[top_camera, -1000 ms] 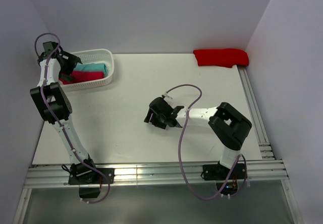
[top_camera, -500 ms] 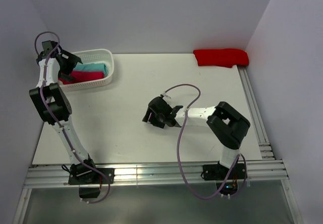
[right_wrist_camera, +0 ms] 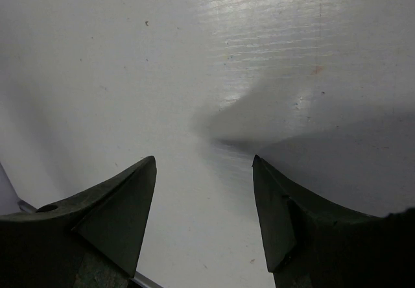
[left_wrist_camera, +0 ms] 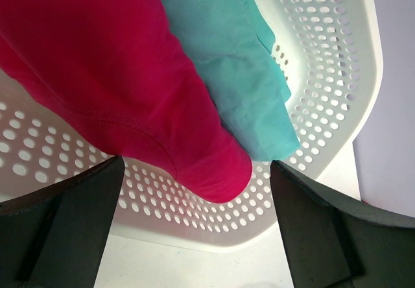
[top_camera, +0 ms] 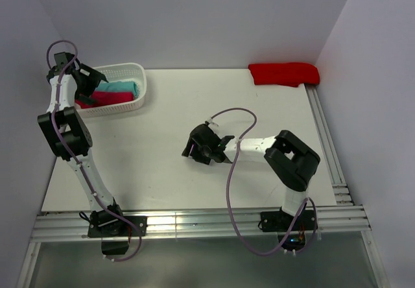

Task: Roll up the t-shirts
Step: Place the rolled tshirt into the container

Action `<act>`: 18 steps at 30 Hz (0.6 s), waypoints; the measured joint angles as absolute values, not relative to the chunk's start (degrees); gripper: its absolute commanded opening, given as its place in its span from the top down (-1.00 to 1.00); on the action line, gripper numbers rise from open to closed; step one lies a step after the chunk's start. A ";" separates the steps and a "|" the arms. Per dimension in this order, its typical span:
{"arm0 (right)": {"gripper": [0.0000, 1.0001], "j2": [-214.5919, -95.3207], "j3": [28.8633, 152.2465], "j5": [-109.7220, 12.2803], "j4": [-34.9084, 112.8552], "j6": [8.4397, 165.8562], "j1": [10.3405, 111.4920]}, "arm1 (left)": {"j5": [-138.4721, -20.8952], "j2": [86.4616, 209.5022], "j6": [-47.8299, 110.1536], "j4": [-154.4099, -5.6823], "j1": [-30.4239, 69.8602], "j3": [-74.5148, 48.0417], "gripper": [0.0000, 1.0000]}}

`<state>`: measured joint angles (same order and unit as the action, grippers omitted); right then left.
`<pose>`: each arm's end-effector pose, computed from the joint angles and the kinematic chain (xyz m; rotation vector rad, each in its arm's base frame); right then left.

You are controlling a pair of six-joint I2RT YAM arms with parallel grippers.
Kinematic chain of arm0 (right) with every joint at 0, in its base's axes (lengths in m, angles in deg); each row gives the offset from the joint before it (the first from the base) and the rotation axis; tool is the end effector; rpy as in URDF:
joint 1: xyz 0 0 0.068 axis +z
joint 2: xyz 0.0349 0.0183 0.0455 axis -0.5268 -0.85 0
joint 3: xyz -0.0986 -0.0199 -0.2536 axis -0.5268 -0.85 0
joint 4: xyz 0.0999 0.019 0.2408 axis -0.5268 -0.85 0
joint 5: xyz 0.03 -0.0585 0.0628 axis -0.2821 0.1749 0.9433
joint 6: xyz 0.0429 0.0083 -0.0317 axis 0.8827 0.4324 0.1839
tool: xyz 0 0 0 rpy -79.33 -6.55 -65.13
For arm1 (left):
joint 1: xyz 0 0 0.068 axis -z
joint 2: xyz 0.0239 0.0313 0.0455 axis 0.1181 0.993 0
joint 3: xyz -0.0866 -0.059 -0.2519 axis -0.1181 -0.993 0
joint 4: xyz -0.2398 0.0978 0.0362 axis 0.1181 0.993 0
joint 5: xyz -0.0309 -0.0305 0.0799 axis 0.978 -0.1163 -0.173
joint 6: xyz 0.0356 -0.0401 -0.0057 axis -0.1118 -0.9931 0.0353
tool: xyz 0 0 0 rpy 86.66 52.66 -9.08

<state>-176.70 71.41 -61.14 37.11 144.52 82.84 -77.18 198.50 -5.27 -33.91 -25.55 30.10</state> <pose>0.2307 0.2806 0.1528 0.3359 2.5632 0.7629 0.4663 0.1514 0.2534 -1.3405 2.1741 -0.4393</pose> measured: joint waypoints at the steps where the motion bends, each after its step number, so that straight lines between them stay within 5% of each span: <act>1: -0.37 -176.85 71.61 -61.12 37.13 144.52 82.84 | -77.11 198.50 -4.96 -33.89 -25.55 30.10 -0.99; 18: -0.36 -177.49 72.24 -60.77 37.50 144.54 82.77 | -79.87 198.74 -4.20 -35.03 -25.44 31.19 -0.99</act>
